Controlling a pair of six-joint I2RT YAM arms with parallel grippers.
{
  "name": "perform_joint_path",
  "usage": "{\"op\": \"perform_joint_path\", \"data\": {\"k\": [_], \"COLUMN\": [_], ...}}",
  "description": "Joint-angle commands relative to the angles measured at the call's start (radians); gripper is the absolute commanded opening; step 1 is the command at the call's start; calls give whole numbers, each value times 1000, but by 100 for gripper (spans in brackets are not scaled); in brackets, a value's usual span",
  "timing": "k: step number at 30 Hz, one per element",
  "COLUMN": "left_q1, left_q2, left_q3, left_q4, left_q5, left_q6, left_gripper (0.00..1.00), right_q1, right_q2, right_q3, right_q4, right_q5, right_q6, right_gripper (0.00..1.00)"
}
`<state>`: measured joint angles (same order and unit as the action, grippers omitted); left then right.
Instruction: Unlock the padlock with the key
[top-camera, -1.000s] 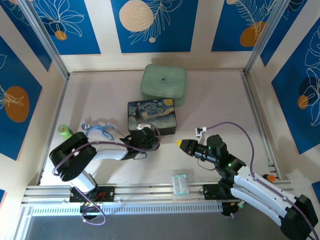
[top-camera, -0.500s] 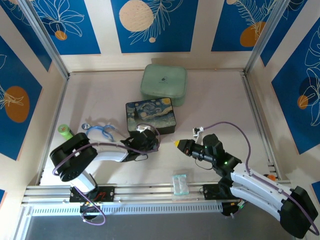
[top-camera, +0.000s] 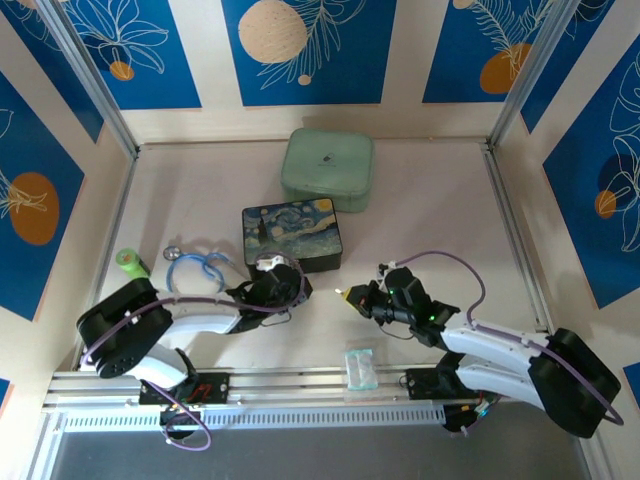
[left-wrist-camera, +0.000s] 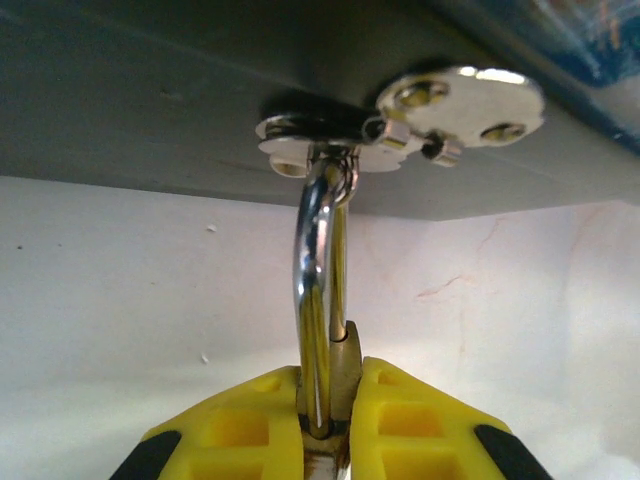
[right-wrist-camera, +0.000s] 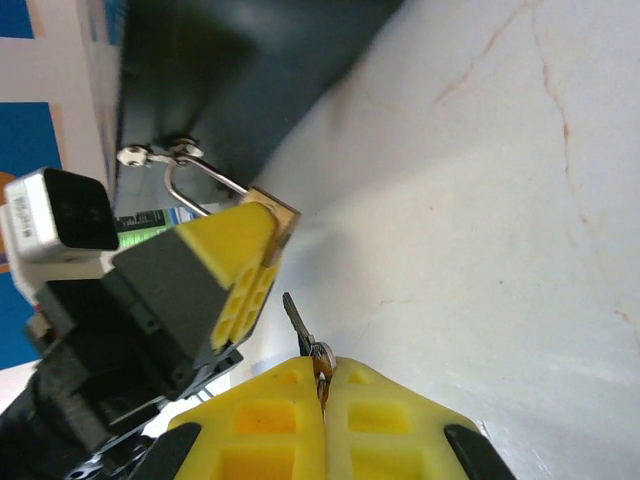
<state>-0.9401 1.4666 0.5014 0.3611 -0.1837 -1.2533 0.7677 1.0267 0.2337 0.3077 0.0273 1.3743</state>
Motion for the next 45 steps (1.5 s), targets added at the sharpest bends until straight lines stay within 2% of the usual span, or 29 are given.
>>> {"op": "perform_joint_path", "data": {"k": [1,10,16,30,33,39,45], "left_q1": [-6,-6,-6,-6,-6,-6,-5], "left_q2": [-41,-45,-55,-67,-74,-82,-78], "left_q3": [-18,-11,-33,-67,-68,-72,-66], "left_q4": [96,145,190,255,250,252,234], "left_q5": [-5,16,8,4,0,-8,-17], "left_q6": [-72,-159,-221,-383,-400,-423,-426], "left_gripper": [0,0,0,0,0,0,0], "right_q1": [31,55,10,-28,-34,-60,-60], "right_q2": [44,208,304,388,400,461,454], "right_q3": [28,35,26,63,71,54,47], "right_q4": [88,323,502,487,479,585,571], "right_q5": [36,51,-15,-143,-166,-216,-215], "right_q6": [72,172,195,213,214,253,244], "right_gripper": [0,0,0,0,0,0,0]}}
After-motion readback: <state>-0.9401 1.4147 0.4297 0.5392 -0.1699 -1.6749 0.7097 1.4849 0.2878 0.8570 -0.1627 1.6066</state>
